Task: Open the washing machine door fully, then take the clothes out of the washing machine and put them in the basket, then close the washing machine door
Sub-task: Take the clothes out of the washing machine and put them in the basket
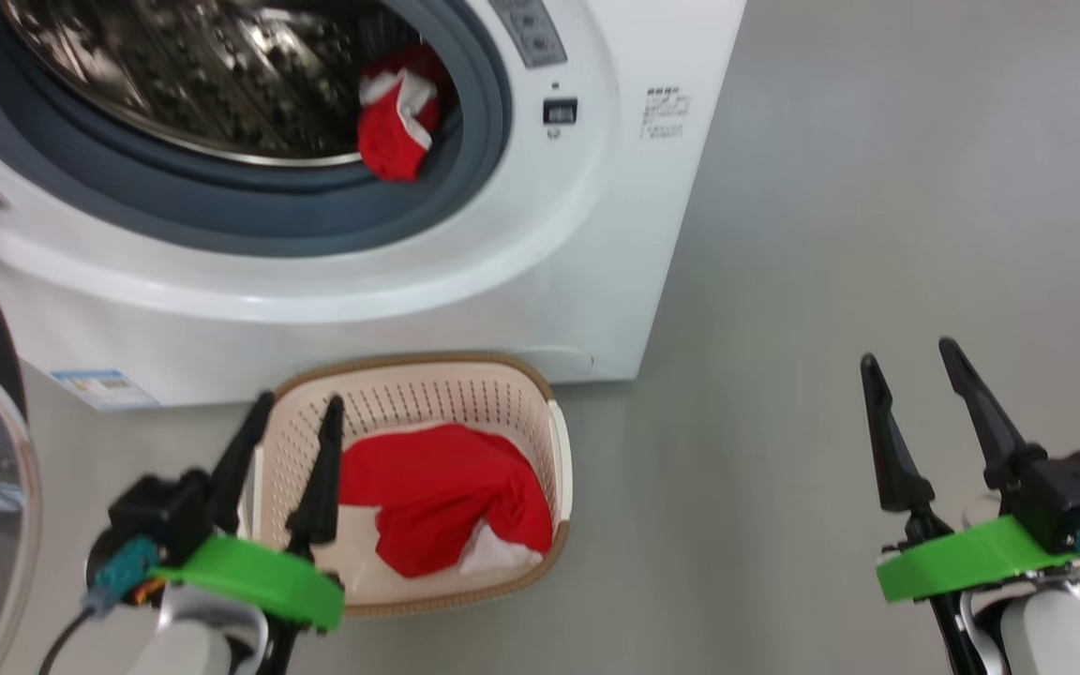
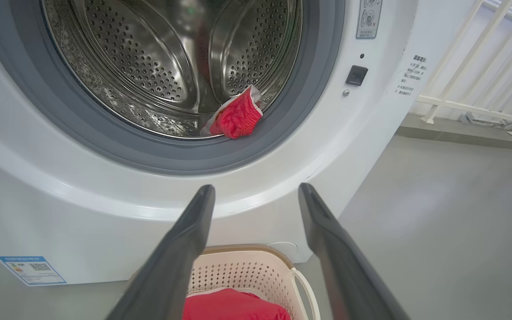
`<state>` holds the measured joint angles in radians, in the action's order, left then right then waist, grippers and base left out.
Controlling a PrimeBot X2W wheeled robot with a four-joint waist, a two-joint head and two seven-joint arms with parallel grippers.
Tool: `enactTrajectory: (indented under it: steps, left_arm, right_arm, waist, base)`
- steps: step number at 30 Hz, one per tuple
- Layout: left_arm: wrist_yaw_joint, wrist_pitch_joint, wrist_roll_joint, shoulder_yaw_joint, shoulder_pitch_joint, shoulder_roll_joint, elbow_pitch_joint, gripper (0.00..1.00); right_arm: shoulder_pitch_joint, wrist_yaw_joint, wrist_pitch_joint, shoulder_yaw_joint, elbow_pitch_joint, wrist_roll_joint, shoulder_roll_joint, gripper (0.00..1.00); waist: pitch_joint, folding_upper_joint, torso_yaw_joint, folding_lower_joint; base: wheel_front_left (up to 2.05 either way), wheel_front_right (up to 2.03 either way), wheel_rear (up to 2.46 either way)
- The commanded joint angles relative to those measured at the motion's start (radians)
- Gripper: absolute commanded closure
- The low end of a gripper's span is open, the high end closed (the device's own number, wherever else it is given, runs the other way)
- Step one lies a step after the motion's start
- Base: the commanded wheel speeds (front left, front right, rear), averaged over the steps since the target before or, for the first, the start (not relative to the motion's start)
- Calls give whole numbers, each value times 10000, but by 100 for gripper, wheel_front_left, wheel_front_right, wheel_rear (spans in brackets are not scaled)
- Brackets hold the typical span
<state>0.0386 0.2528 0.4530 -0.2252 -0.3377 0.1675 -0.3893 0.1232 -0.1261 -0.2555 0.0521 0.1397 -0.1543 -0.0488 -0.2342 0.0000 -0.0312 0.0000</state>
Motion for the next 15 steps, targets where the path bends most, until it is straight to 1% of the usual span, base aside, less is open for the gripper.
enactTrajectory:
  steps: [1,5,9,15]
  left_arm:
    - [140,88,-29,404,260,335,423,0]
    - [60,89,-152,749,1070,475,1111,0]
    - [128,89,-227,979,1798,475,1783,0]
    - [82,89,-304,1392,2848,434,2642,0]
  right_arm:
    - [-151,-46,-63,-138,-264,52,-16,0]
    - [-546,-46,-63,35,-424,32,-16,0]
    - [-1021,-46,-63,239,-785,-25,-15,0]
    - [-1690,-46,-63,231,-1409,146,-15,0]
  waist:
    - [777,0,77,0]
    - [1265,0,29,0]
    - [1742,0,71,0]
    - [2242,0,42,0]
  base:
    - [0,0,0]
    - [0,0,0]
    - [0,0,0]
    - [0,0,0]
